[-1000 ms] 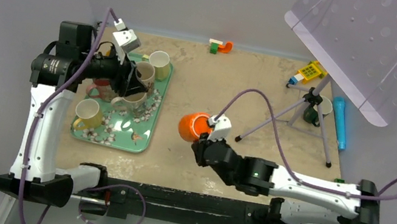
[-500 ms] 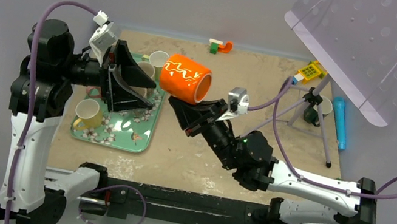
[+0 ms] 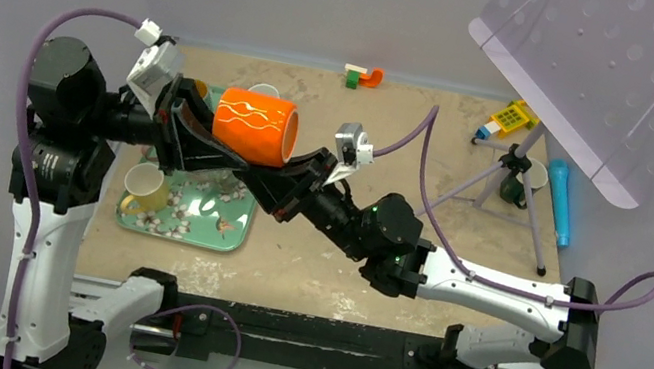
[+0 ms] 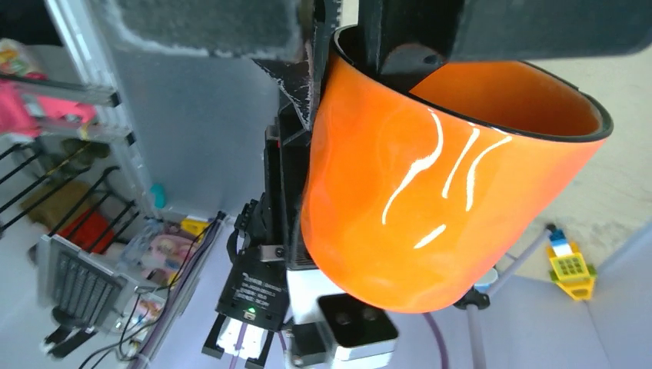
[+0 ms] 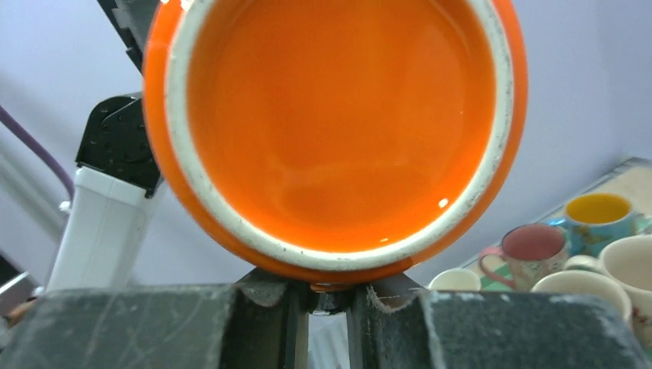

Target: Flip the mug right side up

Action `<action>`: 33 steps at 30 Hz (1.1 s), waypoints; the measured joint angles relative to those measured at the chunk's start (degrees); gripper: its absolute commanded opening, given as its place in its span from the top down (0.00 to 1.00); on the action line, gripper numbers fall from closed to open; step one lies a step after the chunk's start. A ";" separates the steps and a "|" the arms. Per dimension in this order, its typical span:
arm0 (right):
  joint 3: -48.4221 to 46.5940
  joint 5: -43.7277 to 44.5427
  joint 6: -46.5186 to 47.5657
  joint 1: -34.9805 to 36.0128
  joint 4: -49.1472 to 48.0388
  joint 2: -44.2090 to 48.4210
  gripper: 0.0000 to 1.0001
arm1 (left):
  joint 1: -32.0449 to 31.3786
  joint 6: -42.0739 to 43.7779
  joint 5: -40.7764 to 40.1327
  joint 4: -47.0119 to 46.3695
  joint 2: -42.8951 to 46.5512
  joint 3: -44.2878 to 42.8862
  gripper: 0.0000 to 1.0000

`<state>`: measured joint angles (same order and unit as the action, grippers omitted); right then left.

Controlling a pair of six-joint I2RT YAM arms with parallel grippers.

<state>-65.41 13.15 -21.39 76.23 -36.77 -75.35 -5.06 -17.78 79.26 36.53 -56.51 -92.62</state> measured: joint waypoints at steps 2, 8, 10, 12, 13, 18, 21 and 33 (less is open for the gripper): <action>0.02 -2.45 -3.61 -0.92 0.35 0.07 0.52 | -0.04 1.64 0.72 -2.23 0.85 0.44 1.00; 2.23 -3.08 -3.39 -3.34 8.20 2.95 0.11 | -0.33 18.43 -14.01 16.52 2.56 -2.99 1.00; 4.74 -0.52 -3.41 -4.39 13.05 5.51 0.10 | -0.37 27.69 -22.56 24.72 1.51 -3.80 1.00; 7.45 1.77 -3.80 -5.38 17.86 8.35 0.09 | -0.33 36.17 -30.86 30.97 0.09 -2.51 1.00; 9.03 3.17 -4.35 -5.97 20.72 10.10 0.08 | -0.42 40.98 -35.41 33.68 -0.68 -0.26 1.00; 17.27 9.86 -8.26 -11.45 32.76 18.78 0.06 | -2.58 57.75 -56.87 38.58 -3.82 21.77 1.00; 21.27 13.60 -10.01 -13.99 37.31 23.37 0.05 | -3.30 62.60 -64.35 38.05 -4.92 32.68 1.00; 24.20 19.98 -12.72 -14.64 43.36 30.32 0.02 | -5.01 68.06 -71.89 21.29 -14.84 44.26 1.00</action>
<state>-41.21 33.12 -34.11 61.58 6.59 -45.04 -10.07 50.28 7.38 57.82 -71.35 -48.36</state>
